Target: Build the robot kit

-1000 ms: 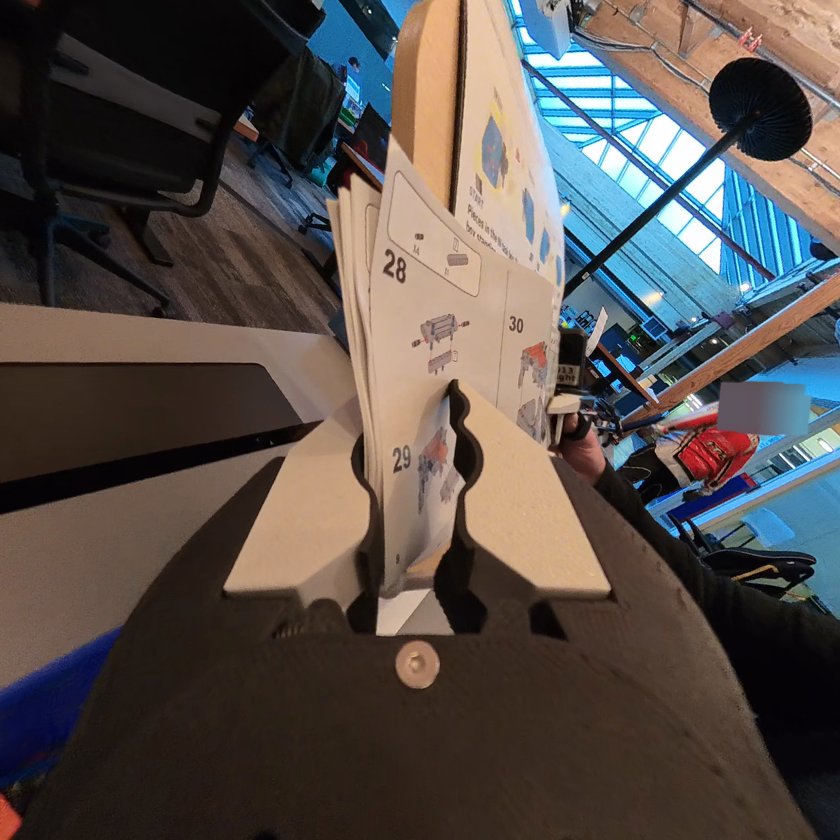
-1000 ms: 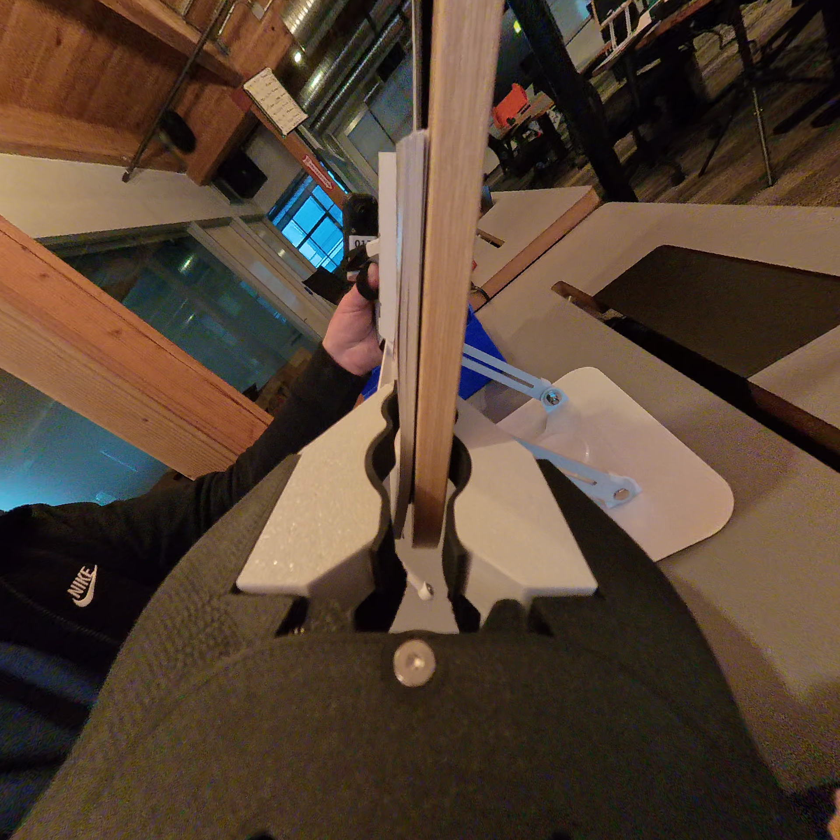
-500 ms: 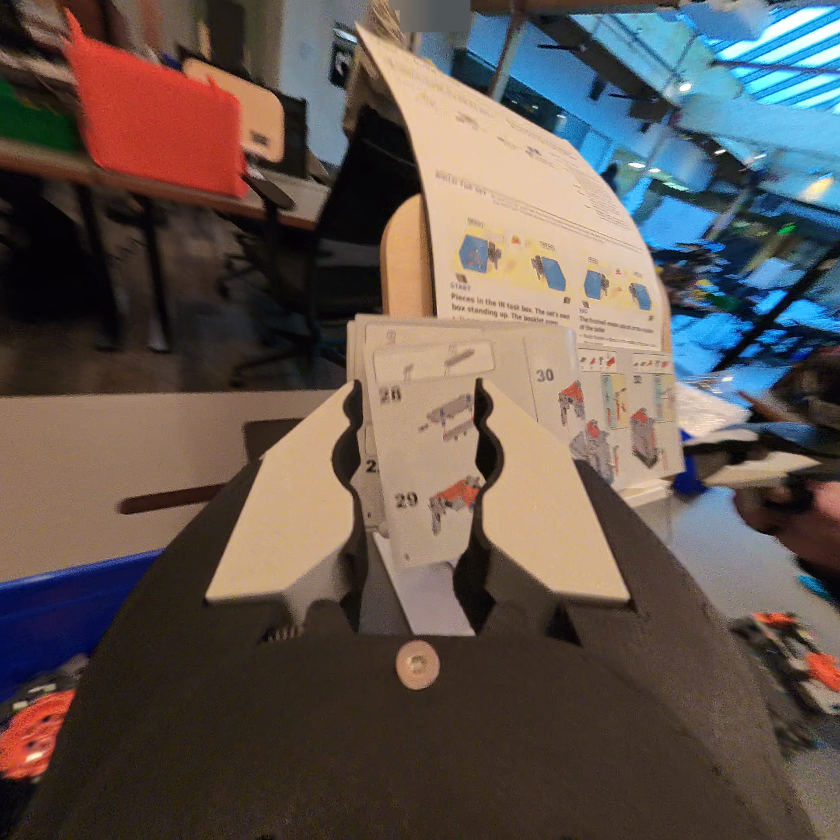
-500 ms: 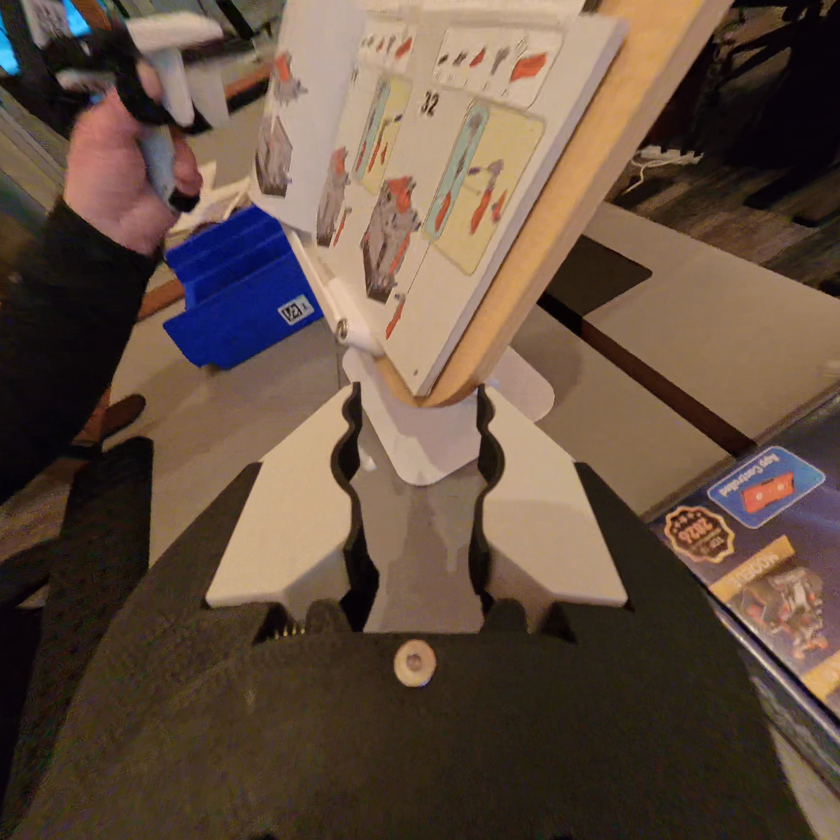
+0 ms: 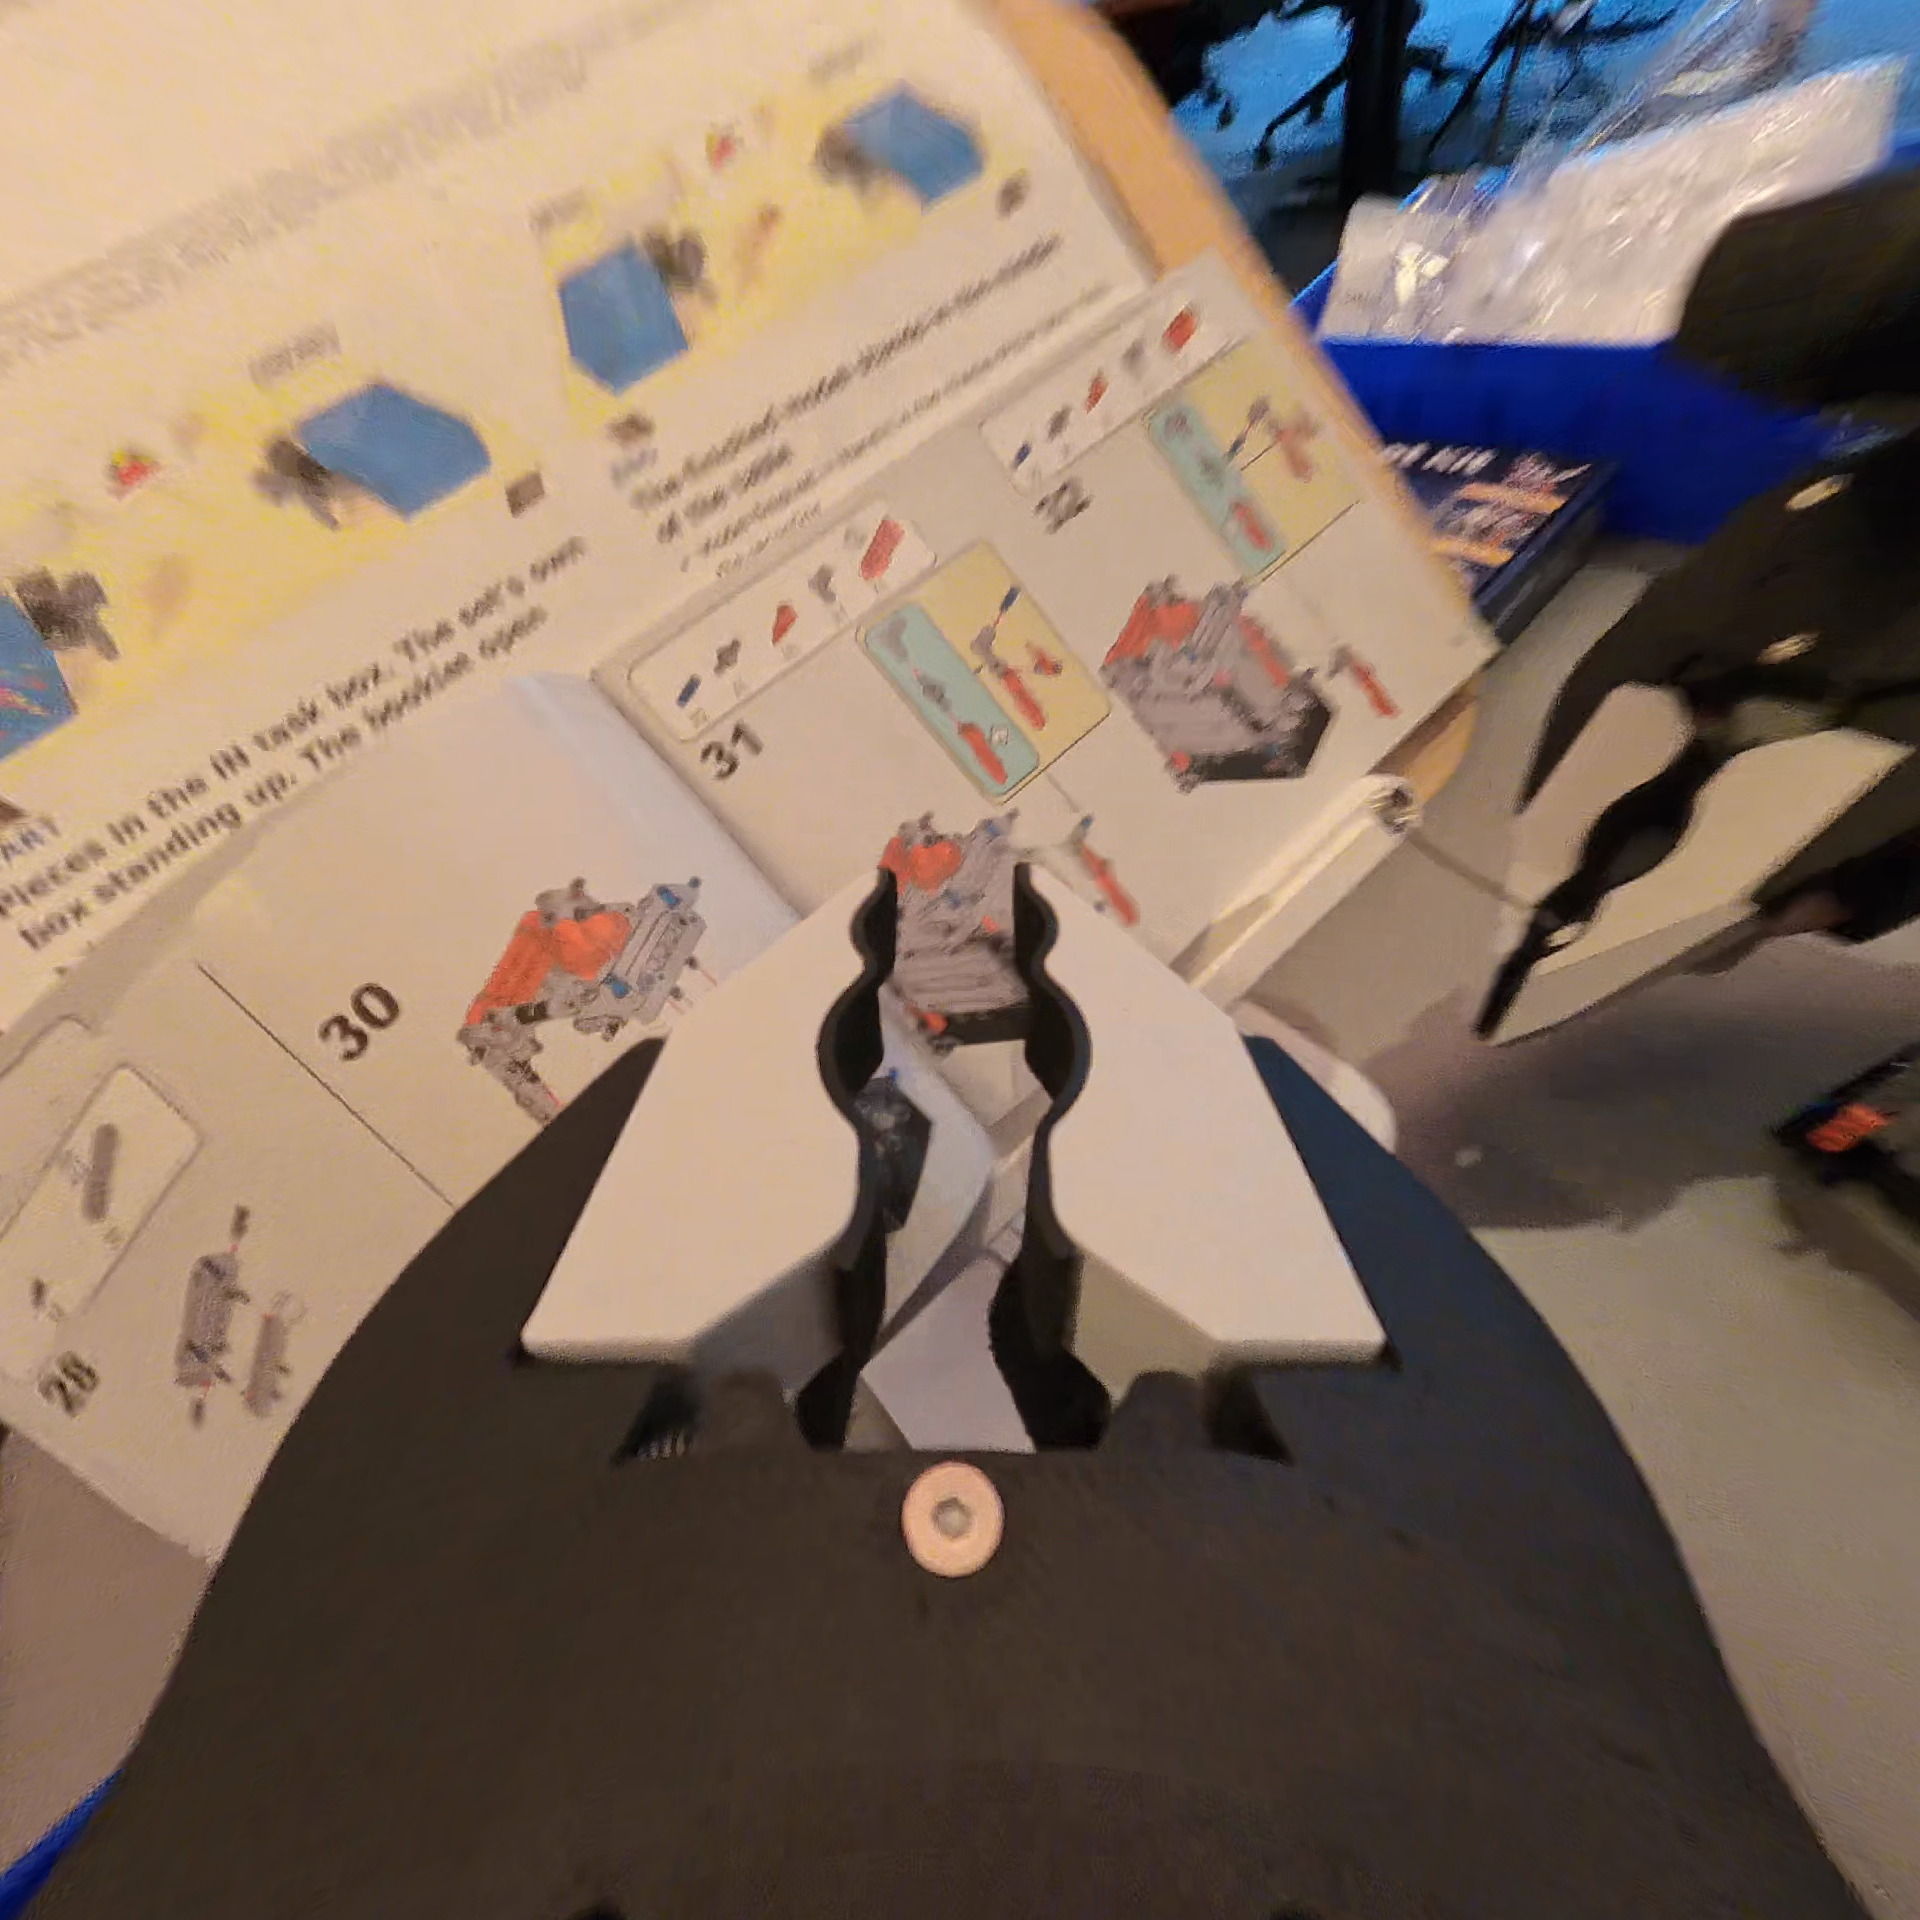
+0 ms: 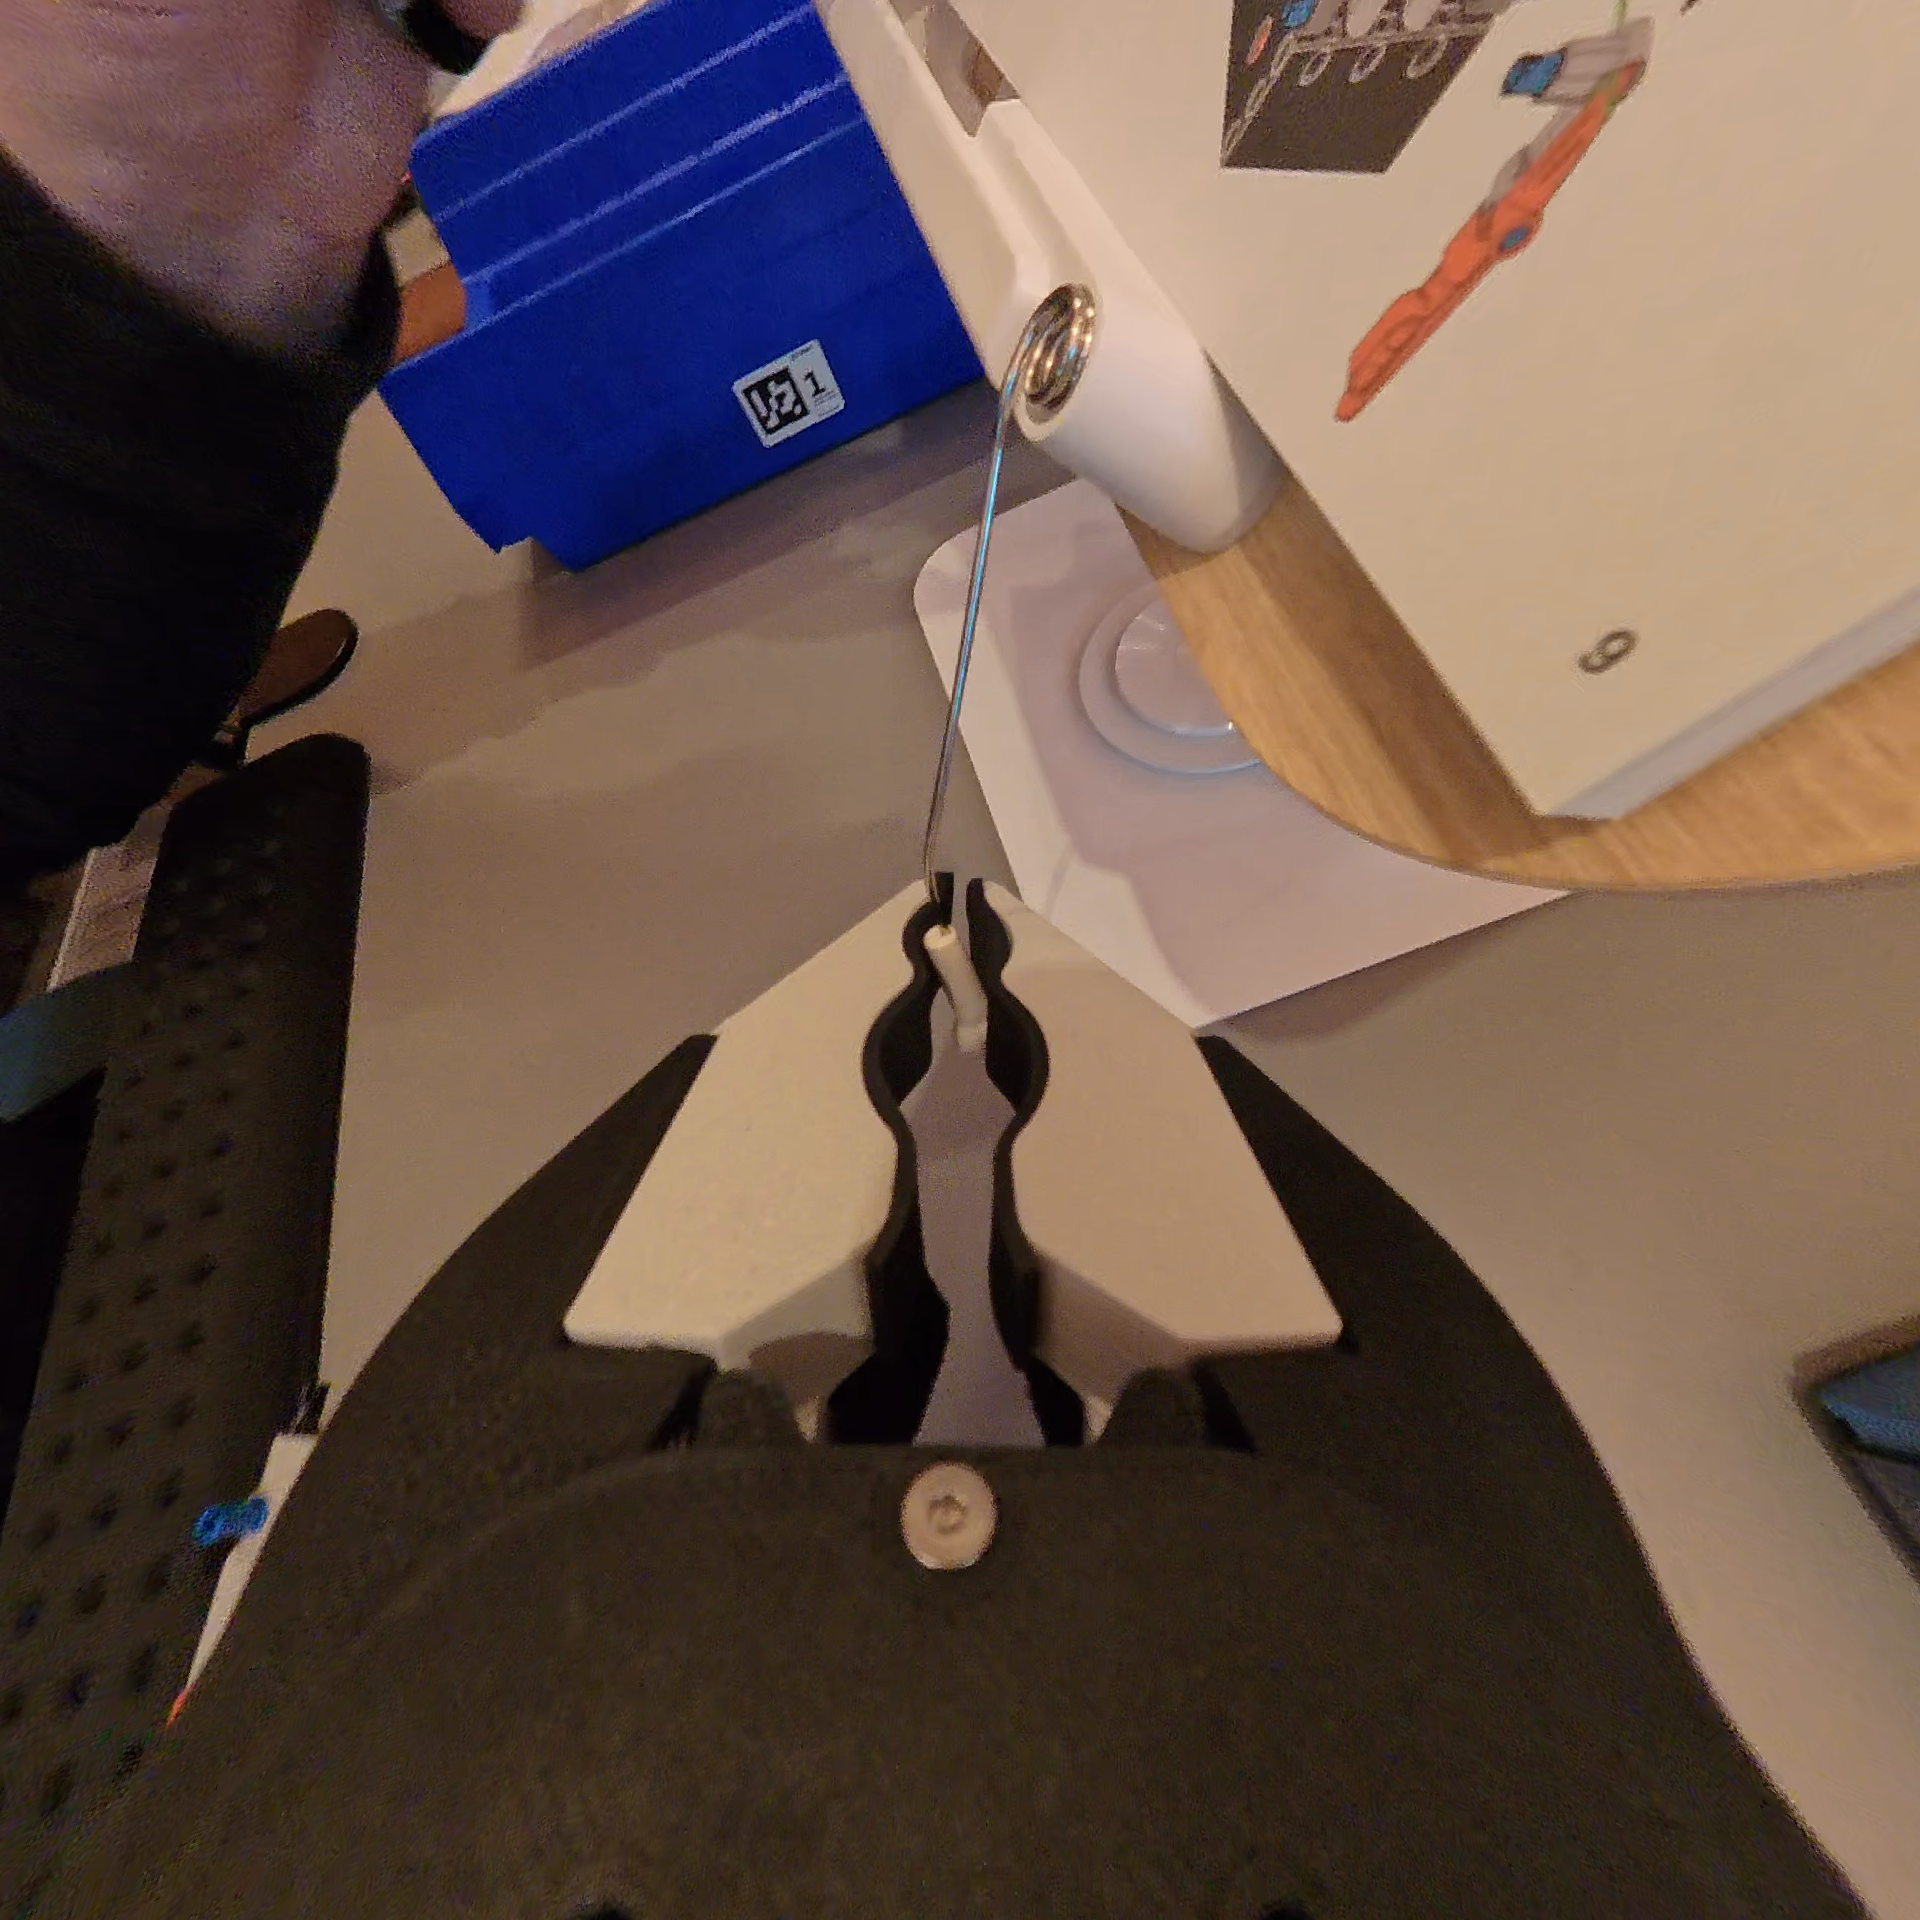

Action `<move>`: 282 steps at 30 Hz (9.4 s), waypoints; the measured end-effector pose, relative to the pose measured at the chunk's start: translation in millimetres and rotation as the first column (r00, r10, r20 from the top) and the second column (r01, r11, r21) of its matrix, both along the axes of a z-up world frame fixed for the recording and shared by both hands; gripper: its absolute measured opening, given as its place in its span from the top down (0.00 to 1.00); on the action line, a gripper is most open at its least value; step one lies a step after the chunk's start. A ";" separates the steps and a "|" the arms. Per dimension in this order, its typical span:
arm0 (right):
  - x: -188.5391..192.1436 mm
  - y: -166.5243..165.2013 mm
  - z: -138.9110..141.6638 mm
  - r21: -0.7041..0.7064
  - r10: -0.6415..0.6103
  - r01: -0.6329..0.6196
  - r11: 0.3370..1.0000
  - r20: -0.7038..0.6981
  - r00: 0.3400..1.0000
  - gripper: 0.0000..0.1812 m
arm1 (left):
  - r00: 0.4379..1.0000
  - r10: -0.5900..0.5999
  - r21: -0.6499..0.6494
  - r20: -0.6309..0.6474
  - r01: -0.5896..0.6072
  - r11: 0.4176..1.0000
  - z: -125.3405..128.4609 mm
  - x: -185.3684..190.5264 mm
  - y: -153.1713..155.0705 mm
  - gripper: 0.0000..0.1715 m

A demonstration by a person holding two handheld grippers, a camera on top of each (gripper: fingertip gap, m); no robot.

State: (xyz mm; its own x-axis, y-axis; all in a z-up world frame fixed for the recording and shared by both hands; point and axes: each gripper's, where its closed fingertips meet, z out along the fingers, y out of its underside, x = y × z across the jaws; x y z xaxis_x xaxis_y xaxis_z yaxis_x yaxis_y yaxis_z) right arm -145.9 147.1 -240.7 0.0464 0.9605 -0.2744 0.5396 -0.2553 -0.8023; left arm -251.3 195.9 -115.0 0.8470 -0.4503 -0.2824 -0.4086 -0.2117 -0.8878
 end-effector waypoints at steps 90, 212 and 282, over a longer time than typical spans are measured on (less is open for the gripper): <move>-235.9 -6.6 79.5 0.482 0.032 -0.118 0.868 0.183 0.983 1.00 | 0.858 0.251 -0.099 0.447 -0.231 0.968 -7.9 -172.9 9.0 0.86; 251.8 78.5 90.0 0.402 -0.663 0.617 0.676 -0.033 0.748 0.51 | 0.834 -0.510 -0.646 0.210 0.510 0.567 -215.2 273.5 -30.1 0.66; 131.0 265.1 66.1 0.294 0.005 -0.425 0.856 0.817 0.577 0.57 | 0.775 -0.616 -0.532 0.140 0.584 0.613 -221.3 283.9 -11.2 0.72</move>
State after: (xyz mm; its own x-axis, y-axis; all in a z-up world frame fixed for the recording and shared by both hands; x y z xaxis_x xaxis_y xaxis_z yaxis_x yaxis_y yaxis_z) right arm -14.9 412.2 -174.6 -0.1896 0.9643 0.1847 0.9795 0.1987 -0.0320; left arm 32.6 184.7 -336.3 0.3251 -0.9377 0.1226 -0.6552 -0.3168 -0.6858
